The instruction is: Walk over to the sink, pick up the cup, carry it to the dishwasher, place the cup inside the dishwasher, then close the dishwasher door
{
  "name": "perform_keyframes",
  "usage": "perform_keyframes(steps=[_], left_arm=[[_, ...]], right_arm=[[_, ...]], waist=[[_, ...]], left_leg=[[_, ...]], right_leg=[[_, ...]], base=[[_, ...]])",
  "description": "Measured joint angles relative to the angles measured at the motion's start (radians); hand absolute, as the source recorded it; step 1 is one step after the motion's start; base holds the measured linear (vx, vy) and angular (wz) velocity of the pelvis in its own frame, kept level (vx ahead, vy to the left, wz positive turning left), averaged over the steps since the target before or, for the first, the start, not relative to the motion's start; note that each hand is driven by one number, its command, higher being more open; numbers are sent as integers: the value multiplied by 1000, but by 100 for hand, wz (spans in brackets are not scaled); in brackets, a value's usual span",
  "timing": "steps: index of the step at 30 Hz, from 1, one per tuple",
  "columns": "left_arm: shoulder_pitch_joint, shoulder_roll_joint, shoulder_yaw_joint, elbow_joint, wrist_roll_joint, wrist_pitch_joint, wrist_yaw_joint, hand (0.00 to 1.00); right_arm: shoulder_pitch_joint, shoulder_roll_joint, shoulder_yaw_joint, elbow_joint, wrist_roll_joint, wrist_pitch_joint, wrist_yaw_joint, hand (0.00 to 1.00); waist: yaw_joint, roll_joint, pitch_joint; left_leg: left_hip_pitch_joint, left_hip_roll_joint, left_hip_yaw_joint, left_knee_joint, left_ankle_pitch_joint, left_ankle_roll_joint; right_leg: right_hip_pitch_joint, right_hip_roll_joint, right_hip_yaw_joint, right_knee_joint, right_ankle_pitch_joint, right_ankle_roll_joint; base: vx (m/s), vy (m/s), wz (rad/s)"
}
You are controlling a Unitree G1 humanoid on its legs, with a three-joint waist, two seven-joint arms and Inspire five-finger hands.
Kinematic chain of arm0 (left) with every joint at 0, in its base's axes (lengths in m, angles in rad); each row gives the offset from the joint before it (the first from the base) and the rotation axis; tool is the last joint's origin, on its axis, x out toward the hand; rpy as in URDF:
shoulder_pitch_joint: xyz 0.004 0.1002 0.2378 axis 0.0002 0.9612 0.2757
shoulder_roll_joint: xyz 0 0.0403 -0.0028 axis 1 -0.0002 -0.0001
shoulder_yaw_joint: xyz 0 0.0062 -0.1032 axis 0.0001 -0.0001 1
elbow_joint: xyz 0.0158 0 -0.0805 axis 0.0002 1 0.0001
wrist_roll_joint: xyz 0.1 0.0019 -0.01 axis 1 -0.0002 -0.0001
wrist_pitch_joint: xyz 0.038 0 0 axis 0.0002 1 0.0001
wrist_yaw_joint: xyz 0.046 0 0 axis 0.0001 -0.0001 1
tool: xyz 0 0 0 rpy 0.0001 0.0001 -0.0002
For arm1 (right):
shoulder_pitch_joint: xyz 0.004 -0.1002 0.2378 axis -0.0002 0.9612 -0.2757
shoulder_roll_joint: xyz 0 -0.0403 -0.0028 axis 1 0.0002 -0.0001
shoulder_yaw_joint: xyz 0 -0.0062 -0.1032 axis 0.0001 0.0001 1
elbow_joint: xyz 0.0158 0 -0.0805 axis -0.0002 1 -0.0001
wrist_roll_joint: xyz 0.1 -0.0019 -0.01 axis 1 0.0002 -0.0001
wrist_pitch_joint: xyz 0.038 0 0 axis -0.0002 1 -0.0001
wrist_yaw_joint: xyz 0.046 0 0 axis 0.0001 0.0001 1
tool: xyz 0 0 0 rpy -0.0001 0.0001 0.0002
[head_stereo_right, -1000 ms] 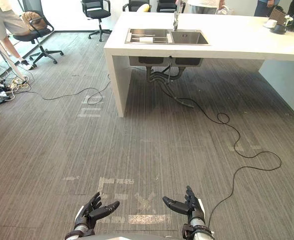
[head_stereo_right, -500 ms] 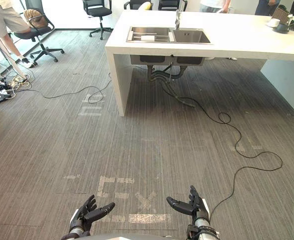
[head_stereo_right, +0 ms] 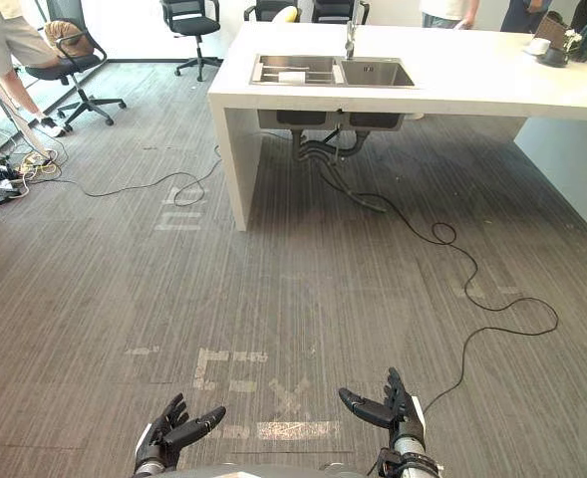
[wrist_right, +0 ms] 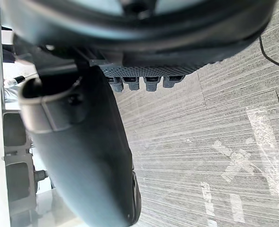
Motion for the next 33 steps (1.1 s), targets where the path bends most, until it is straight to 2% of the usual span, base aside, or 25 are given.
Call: perform_keyframes(steps=[2,4,5,7,8,9,10,12,14,15,16,17,18,19,20,21,22,23,24,25,27,29,30,32,33], left_arm=[[1,3,-2,-8,0,-5,0,100],[2,3,-1,-17,0,-7,1,100],[4,2,-1,-24,0,-7,2,100],[15,3,-1,-50,0,-7,2,100],[24,4,-1,-67,0,-7,2,100],[24,4,-1,-70,0,-7,2,100],[23,4,-1,-76,0,-7,2,100],[18,4,-2,-84,0,-7,2,100],[5,18,-2,-83,-1,-7,1,100],[1,25,-2,-82,0,-7,0,100],[1,29,-1,-81,0,-7,0,100],[0,24,-1,-72,0,-6,0,100],[6,10,0,-73,0,-5,0,100],[7,1,0,-74,0,-5,0,100],[9,-18,1,-76,0,-5,-1,100],[12,-26,2,-75,2,-5,-1,100],[15,-36,4,-74,3,-6,-2,100],[20,-45,9,-73,0,-8,-6,100],[21,-48,9,-71,2,-18,-10,100],[21,-46,9,-71,2,-24,-11,100],[17,-36,18,-73,1,-35,-15,100],[17,-38,18,-83,2,-42,-13,100],[17,-39,17,-93,2,-43,-12,100],[13,-47,17,-134,1,-44,-8,100],[13,-55,17,-148,1,-45,-5,100]], right_arm=[[11,1,-2,-13,1,-1,-2,100],[25,2,3,-37,2,-2,-1,100],[31,8,4,-53,2,-2,-2,100],[37,24,5,-66,3,-3,-7,100],[39,33,7,-72,3,-3,-10,100],[39,34,8,-74,2,-4,-10,100],[38,33,11,-81,2,-4,-9,100],[28,32,22,-92,8,-17,-4,100],[29,32,24,-92,10,-31,16,100],[34,31,23,-92,10,-37,20,100],[37,29,22,-91,10,-39,23,100],[43,23,13,-83,10,-39,28,100],[41,21,3,-83,10,-40,31,100],[38,20,0,-85,11,-40,33,100],[31,17,1,-88,11,-40,36,100],[29,18,1,-88,11,-40,36,100],[30,20,1,-88,10,-40,35,100],[32,22,2,-88,10,-40,34,100],[36,22,2,-84,10,-39,29,100],[32,22,2,-80,10,-39,26,100],[29,22,1,-76,11,-38,14,100],[22,7,0,-78,11,-32,7,100],[23,6,0,-87,15,-24,2,100],[19,6,-9,-106,41,-10,-11,100],[18,2,-9,-110,47,-9,-17,100]], waist=[[1,-7,12],[5,-15,29],[5,-13,36],[5,-23,43],[5,-17,50],[6,-26,56],[10,-21,59],[9,-15,66],[8,-23,76],[7,-33,79],[5,-37,81],[0,-35,77],[-1,-18,72],[-2,-11,69],[-13,7,62],[-17,15,57],[-18,21,54],[-17,31,49],[-16,39,46],[-16,41,47],[-14,32,49],[-12,29,51],[-11,27,52],[7,11,63],[22,12,64]], left_leg=[[-21,-5,3,71,-41,12],[-26,-13,13,132,-86,22],[-26,-13,14,158,-101,21],[-19,-12,8,182,-131,35],[-3,-9,3,188,-140,39],[0,-2,1,194,-149,38],[2,10,-1,208,-164,36],[5,54,-4,236,-200,8],[38,100,-21,241,-237,-43],[53,107,-27,252,-251,-73],[67,114,-34,262,-270,-89],[109,139,-53,268,-301,-114],[131,157,-63,275,-301,-118],[130,170,-65,293,-296,-119],[98,200,-83,395,-284,-101],[76,215,-94,454,-267,-96],[44,234,-104,548,-218,-94],[-9,268,-110,689,-119,-98],[-81,315,-100,833,-86,-92],[-111,328,-87,886,-95,-83],[-198,310,-38,925,-138,-77],[-258,263,28,814,-177,-66],[-296,232,54,735,-187,-51],[-373,150,91,500,-154,-50],[-400,125,87,387,-91,-53]], right_leg=[[-51,-31,6,141,-73,14],[-110,-71,-8,313,-124,10],[-156,-97,-23,432,-127,7],[-208,-127,-38,560,-123,12],[-229,-143,-56,614,-134,14],[-236,-147,-69,617,-143,14],[-252,-156,-92,614,-155,14],[-312,-161,-136,562,-156,16],[-369,-150,-145,441,-127,25],[-373,-146,-124,385,-89,23],[-372,-146,-109,376,-25,8],[-357,-141,-112,433,25,-28],[-352,-131,-124,488,-47,-33],[-350,-124,-128,510,-74,-37],[-336,-109,-144,541,-132,-52],[-322,-100,-153,541,-151,-54],[-293,-85,-159,532,-174,-57],[-240,-61,-169,495,-197,-58],[-177,-24,-179,435,-207,-68],[-146,-13,-179,403,-210,-75],[-37,2,-174,295,-190,-65],[36,-7,-160,214,-176,-56],[72,-15,-157,173,-171,-47],[137,-51,-142,123,-169,-44],[158,-59,-119,109,-171,-41]], base=[[0,0,0],[-6,21,-10],[-1,15,-9],[58,-22,3],[116,-54,2],[150,-80,1],[175,-101,-3],[207,-126,-1],[395,-235,15],[401,-246,22],[407,-244,28],[542,-286,26],[548,-270,19],[614,-296,8],[495,-258,7],[491,-266,8],[464,-258,9],[527,-259,10],[520,-225,7],[409,-113,-3],[402,-70,-15],[419,-11,-17],[359,61,-15],[466,117,-27],[481,186,-48]])
